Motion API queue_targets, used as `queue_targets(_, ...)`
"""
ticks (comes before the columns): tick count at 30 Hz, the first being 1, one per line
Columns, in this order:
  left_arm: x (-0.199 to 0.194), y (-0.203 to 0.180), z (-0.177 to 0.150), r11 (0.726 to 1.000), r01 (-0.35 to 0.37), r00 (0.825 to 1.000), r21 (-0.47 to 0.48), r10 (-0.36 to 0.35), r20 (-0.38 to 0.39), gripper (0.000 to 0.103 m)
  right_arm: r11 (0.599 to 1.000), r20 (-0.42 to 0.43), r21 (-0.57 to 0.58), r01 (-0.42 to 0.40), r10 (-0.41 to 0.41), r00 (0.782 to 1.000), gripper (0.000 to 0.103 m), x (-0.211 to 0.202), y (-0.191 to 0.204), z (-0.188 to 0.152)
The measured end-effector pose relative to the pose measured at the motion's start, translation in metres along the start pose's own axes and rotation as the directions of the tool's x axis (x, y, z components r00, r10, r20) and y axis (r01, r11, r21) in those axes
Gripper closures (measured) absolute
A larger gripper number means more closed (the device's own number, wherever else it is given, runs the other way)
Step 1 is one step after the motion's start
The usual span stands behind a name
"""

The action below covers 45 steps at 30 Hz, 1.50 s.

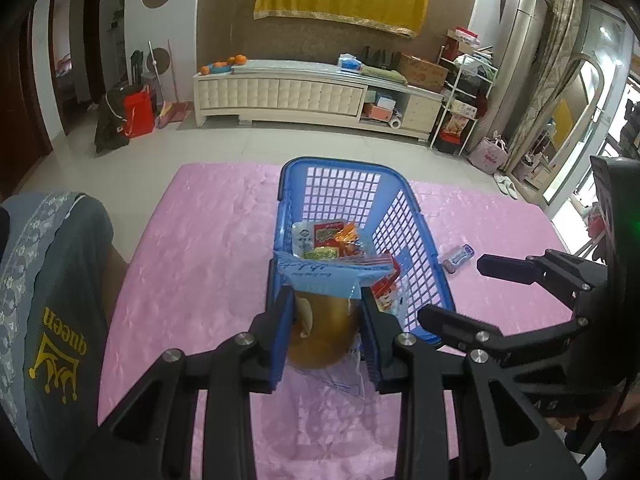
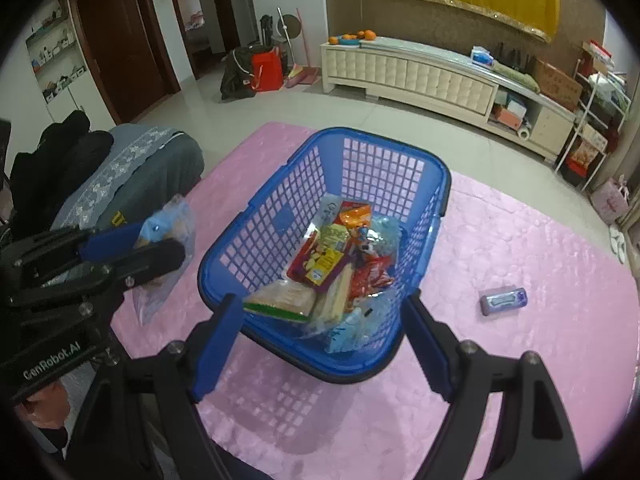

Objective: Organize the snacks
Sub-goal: 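Carry the cake pouch and chip bag over the basket and open both grippers, then withdraw both tools from the basket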

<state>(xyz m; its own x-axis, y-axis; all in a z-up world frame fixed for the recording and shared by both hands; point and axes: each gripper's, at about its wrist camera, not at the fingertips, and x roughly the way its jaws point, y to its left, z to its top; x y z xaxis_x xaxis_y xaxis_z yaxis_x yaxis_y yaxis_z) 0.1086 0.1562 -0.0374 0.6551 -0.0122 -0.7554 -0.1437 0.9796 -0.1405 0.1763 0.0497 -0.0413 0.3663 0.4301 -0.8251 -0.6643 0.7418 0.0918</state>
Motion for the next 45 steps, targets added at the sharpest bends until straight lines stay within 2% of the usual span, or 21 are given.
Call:
queue_targets(6,0.016,-0.013,0.005,1.0,0.012,1.0,0.015,-0.011,-0.018,0.073,0.999,0.019,0.004,0.031,-0.031,0.999,0.019,0.0,-0.012,0.0)
queue_targets(14,0.057,-0.028,0.01,0.999,0.025,0.997,0.039,-0.022,-0.073,0.073,0.997,-0.022,0.069,0.038,-0.036,0.999,0.019,0.025,-0.05,-0.008)
queue_targets(20,0.089,-0.036,0.011,0.998,0.021,0.993,0.06,-0.014,-0.117,0.073,0.982,-0.078,0.189,-0.003,0.018,0.997,0.019,0.05,-0.084,-0.015)
queue_targets(26,0.106,-0.039,0.012,0.997,0.013,0.991,0.072,-0.003,-0.137,0.073,0.982,-0.071,0.19,-0.004,0.018,0.997,0.019,0.055,-0.091,-0.016)
queue_targets(28,0.105,-0.039,0.013,0.997,0.02,0.993,0.076,-0.011,-0.118,0.072,0.982,-0.066,0.19,-0.01,0.023,0.998,0.019,0.051,-0.089,-0.019)
queue_targets(29,0.105,-0.039,0.014,0.997,0.019,0.993,0.071,-0.011,-0.116,0.062,0.982,-0.066,0.189,-0.01,0.022,0.998,0.019,0.05,-0.09,-0.019)
queue_targets(31,0.104,-0.038,0.013,0.998,0.008,0.991,0.058,0.0,-0.131,0.054,0.981,-0.062,0.194,-0.011,0.024,0.998,0.019,0.045,-0.09,-0.022)
queue_targets(37,0.078,-0.044,0.006,0.996,0.009,0.994,0.091,0.002,-0.113,0.052,0.978,-0.04,0.208,0.0,0.008,0.999,0.019,0.021,-0.091,-0.025)
queue_targets(40,0.054,-0.049,0.004,0.994,0.005,0.997,0.11,0.003,-0.075,0.045,0.977,-0.011,0.214,-0.001,0.003,1.0,0.019,0.004,-0.087,-0.028)
queue_targets(45,0.022,-0.062,0.004,0.991,0.001,0.999,0.134,0.005,-0.041,0.041,0.975,0.027,0.221,0.0,-0.006,1.0,0.019,-0.029,-0.084,-0.032)
